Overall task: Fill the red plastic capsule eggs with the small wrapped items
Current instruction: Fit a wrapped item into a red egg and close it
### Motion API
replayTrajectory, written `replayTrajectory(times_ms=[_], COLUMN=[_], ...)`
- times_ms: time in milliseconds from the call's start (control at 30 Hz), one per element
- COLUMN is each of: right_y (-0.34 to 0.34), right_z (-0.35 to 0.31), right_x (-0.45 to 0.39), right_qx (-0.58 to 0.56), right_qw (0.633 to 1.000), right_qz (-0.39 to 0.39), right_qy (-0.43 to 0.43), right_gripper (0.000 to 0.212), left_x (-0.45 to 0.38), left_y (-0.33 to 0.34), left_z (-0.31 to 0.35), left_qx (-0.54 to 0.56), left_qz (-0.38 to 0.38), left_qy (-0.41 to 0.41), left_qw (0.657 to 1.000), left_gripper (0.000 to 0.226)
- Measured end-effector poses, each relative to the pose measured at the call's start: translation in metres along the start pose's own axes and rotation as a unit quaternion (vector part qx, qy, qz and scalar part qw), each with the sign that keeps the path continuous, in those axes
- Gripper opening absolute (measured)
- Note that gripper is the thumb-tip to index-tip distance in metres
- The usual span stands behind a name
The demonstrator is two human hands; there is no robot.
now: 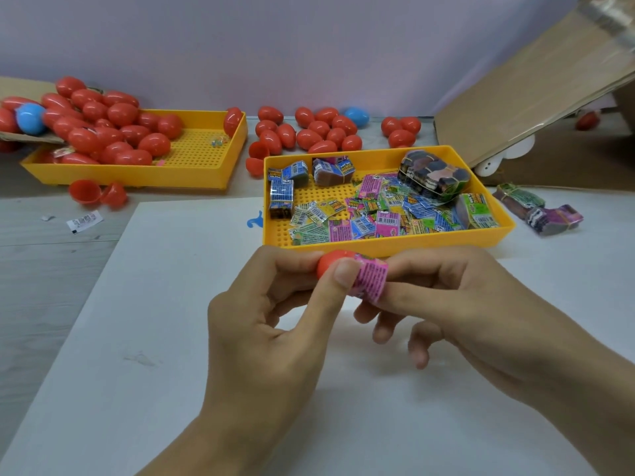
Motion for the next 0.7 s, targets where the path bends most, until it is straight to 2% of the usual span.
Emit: replayTrajectory(times_ms=[67, 167, 267, 400, 567, 700], right_y=[-0.0003, -0.0035, -0.0026, -0.0036, -0.0031, -0.0036], right_z=[0.0050, 0.0066, 0.0056, 0.0039, 0.0045, 0.0026], right_x=[-0.0020, -0.0044, -0.0041, -0.0054, -0.0041, -0.0048], right_qx=[-0.023, -0.063, -0.124, -0.074, -0.056, -0.055], right_qw=[0.999, 0.994, 0.984, 0.994, 0.997, 0.998], right_qz=[-0.019, -0.063, -0.100, -0.059, -0.038, -0.026], right_qy=[0.027, 0.055, 0.078, 0.046, 0.033, 0.006], right_gripper=[0.025, 0.014, 0.037, 0.043, 0.030, 0.026], left_x=[-0.0010, -0.0030, -0.0044, -0.0039, -0.0011, -0.0022], left_y=[-0.0011, -0.0007, -0.0005, 0.0012, 0.0024, 0.0025], left_z=[-0.0015, 0.0009, 0.0011, 0.0017, 0.0012, 0.0001], left_qx=[-0.005, -0.017, -0.022, -0.044, -0.043, -0.006], left_qz=[-0.004, -0.013, -0.023, -0.046, -0.056, -0.051], left_qy=[-0.006, 0.009, 0.024, 0.058, 0.071, 0.045], left_qw=[1.000, 1.000, 0.999, 0.996, 0.995, 0.998], left_gripper=[0.004, 0.006, 0.010, 0.026, 0.029, 0.024])
Point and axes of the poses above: each hand's wrist, its own x-axis away from the middle knuckle, its own y-axis out of the palm, z = x × y, the point moved 6 cm from there along -x, towards the middle knuckle, and after that the axes turned 1 degree about x, right-handed, at the moved point
